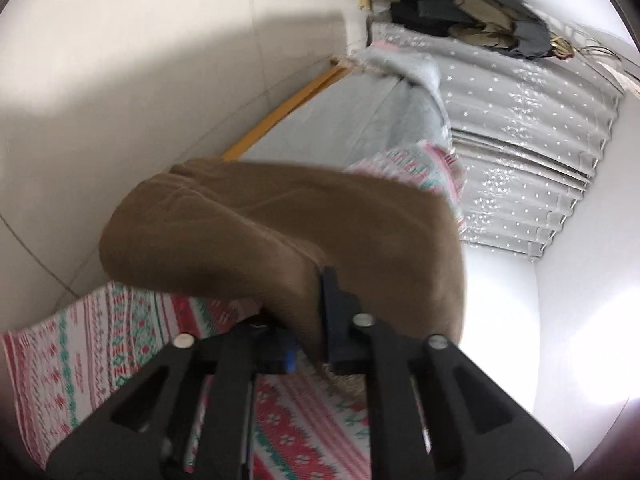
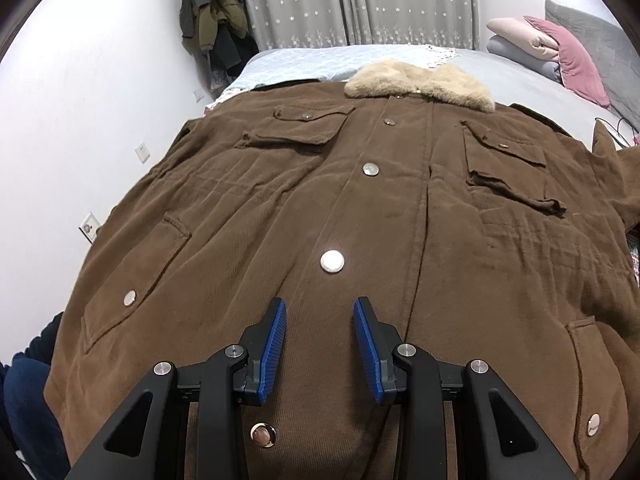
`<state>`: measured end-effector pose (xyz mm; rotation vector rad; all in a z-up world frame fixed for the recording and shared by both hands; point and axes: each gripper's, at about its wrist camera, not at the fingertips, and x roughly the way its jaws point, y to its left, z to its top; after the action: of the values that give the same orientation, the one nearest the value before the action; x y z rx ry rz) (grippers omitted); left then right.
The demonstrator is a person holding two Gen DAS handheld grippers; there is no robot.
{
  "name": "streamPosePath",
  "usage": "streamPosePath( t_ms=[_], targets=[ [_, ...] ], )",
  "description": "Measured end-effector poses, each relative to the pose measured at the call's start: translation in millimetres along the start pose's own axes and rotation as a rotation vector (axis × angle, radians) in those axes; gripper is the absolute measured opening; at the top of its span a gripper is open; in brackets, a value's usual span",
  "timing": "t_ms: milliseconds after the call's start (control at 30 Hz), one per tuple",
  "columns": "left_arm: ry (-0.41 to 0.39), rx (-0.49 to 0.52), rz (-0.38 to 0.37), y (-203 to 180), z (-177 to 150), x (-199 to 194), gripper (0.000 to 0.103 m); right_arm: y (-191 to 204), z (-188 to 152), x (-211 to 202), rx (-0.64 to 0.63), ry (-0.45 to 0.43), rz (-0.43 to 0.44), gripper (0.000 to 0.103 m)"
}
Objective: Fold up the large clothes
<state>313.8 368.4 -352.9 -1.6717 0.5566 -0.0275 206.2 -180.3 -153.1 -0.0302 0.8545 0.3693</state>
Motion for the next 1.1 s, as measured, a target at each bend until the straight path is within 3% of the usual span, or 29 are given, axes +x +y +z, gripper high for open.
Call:
streamPosePath(
  t_ms=[67, 133, 167, 300, 433, 533, 600, 667, 733, 800, 833, 867, 900, 967, 1033, 1100],
  targets=[
    [-0.063, 0.014, -0.014, -14.1, 6.3, -20.8, 0.007, -1.2, 1.7, -4.7, 0.004, -0.013, 0.003, 0.036],
    [-0.149, 0.1, -0.019, -47.5, 11.0, -49.4, 0.007, -2.1, 3.4, -10.4, 0.007, -0.026, 0.006, 0.036],
    [-0.21, 0.209, 0.003, -80.2, 9.9, -67.1, 0.007, -3.0, 4.5, -15.0, 0.01, -0.037, 0.011, 0.036],
    [-0.306, 0.554, 0.038, -192.7, -17.8, -98.4, 0.007, -9.3, 8.7, -28.0, 0.049, -0.063, 0.038, 0.036],
    [-0.338, 0.852, 0.021, -302.1, -81.7, -97.9, 0.007, -24.0, 11.0, -41.1, 0.127, -0.084, 0.079, 0.036],
    [-0.301, 1.033, -0.025, -361.6, -144.0, -78.7, 0.007, -35.8, 12.8, -51.9, 0.174, -0.104, 0.084, 0.036],
    [-0.237, 1.187, -0.052, -391.3, -204.2, -54.1, 0.007, -48.4, 13.5, -61.1, 0.213, -0.129, 0.087, 0.036],
    [-0.074, 1.353, -0.074, -399.7, -276.7, -16.1, 0.011, -60.1, 13.6, -67.4, 0.253, -0.145, 0.082, 0.036],
    [0.128, 1.447, -0.074, -384.6, -329.8, 17.0, 0.017, -70.4, 12.2, -71.1, 0.287, -0.152, 0.073, 0.036],
    [0.395, 1.519, -0.014, -346.7, -383.1, 56.5, 0.022, -82.4, 9.0, -72.8, 0.31, -0.154, 0.037, 0.036],
    [0.518, 1.559, 0.058, -322.1, -405.5, 75.4, 0.023, -87.4, 7.5, -72.6, 0.318, -0.15, 0.013, 0.036],
    [0.588, 1.586, 0.123, -304.4, -417.5, 87.7, 0.023, -93.4, 5.6, -70.8, 0.334, -0.14, -0.008, 0.036],
    [0.635, 1.603, 0.198, -285.4, -424.9, 100.1, 0.023, -98.7, 4.0, -68.4, 0.352, -0.129, -0.013, 0.036],
    [0.647, 1.564, 0.297, -261.0, -421.1, 107.7, 0.023, -112.6, 0.5, -62.2, 0.415, -0.1, -0.003, 0.036],
    [0.632, 1.442, 0.326, -257.6, -397.4, 103.4, 0.023, -123.5, -2.9, -59.1, 0.464, -0.076, 0.021, 0.036],
    [0.583, 1.327, 0.299, -259.4, -376.0, 84.9, 0.026, -130.6, -4.6, -55.2, 0.508, -0.061, 0.054, 0.036]
  ],
)
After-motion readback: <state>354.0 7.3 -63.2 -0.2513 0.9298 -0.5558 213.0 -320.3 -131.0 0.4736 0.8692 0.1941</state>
